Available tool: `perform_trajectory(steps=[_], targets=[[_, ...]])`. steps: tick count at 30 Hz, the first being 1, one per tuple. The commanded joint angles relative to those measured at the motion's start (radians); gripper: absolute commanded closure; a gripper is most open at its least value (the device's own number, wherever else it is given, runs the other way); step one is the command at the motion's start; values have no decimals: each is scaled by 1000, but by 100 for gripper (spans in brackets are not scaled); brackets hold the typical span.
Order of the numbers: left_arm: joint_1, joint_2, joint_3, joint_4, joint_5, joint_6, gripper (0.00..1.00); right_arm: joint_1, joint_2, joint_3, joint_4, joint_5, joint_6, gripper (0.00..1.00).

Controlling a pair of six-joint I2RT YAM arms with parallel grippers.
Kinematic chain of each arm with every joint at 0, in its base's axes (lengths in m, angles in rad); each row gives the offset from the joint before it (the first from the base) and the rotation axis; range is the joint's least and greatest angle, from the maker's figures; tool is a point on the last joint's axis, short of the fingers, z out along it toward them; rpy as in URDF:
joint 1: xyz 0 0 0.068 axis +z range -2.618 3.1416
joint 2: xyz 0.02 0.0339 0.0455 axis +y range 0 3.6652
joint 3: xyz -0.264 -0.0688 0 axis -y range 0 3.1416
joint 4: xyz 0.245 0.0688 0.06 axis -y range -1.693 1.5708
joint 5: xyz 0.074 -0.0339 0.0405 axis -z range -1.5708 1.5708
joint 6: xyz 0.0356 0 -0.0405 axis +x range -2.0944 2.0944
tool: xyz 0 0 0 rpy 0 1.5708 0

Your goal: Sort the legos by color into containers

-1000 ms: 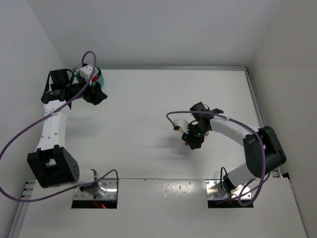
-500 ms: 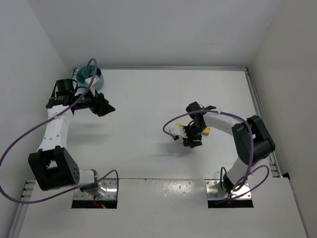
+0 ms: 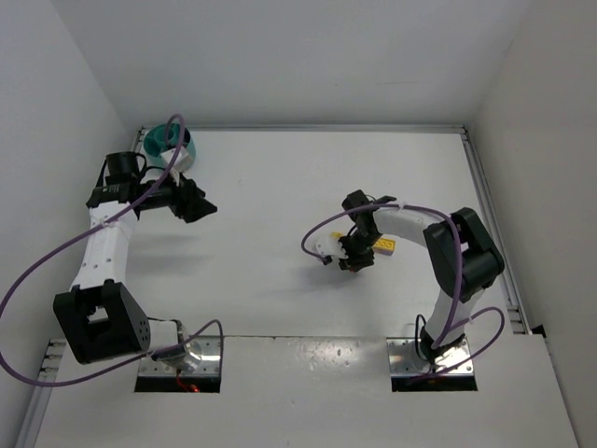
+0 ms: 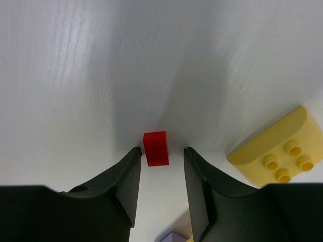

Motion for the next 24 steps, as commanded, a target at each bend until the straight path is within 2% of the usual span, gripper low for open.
perform_trajectory(steps=[1, 4, 7, 8, 11, 15, 16, 18, 19, 21, 22, 24], targets=[[-4, -20, -5, 15, 43, 36, 31, 11, -6, -37, 9, 5, -40, 62], [-4, -11, -5, 15, 55, 36, 31, 22, -15, -70, 32, 14, -40, 64], [-4, -11, -24, 15, 76, 36, 32, 22, -6, -80, 52, 14, -31, 74], [-4, -11, -25, 6, 93, 36, 32, 22, -6, -89, 52, 14, -22, 80], [-4, -21, -86, 6, 152, 14, 34, 22, -29, -55, 76, -41, 81, 91], [-39, -56, -196, 16, 192, -42, 39, 22, -98, 63, 111, -211, 399, 97], [-67, -82, -222, 57, 192, -90, 39, 22, -116, 90, 130, -274, 540, 97], [-99, -119, -317, 148, 160, -203, 40, 34, -185, 91, 188, -314, 674, 98], [-131, -144, -349, 204, 146, -328, 40, 34, -208, 78, 282, -351, 829, 98], [-165, -236, -434, 387, 62, -461, 39, 43, -235, 90, 351, -363, 958, 98], [-199, -262, -455, 494, 32, -590, 39, 43, -235, 103, 380, -372, 1046, 99], [-246, -277, -471, 562, -3, -696, 35, 52, -235, 135, 409, -373, 1116, 99]])
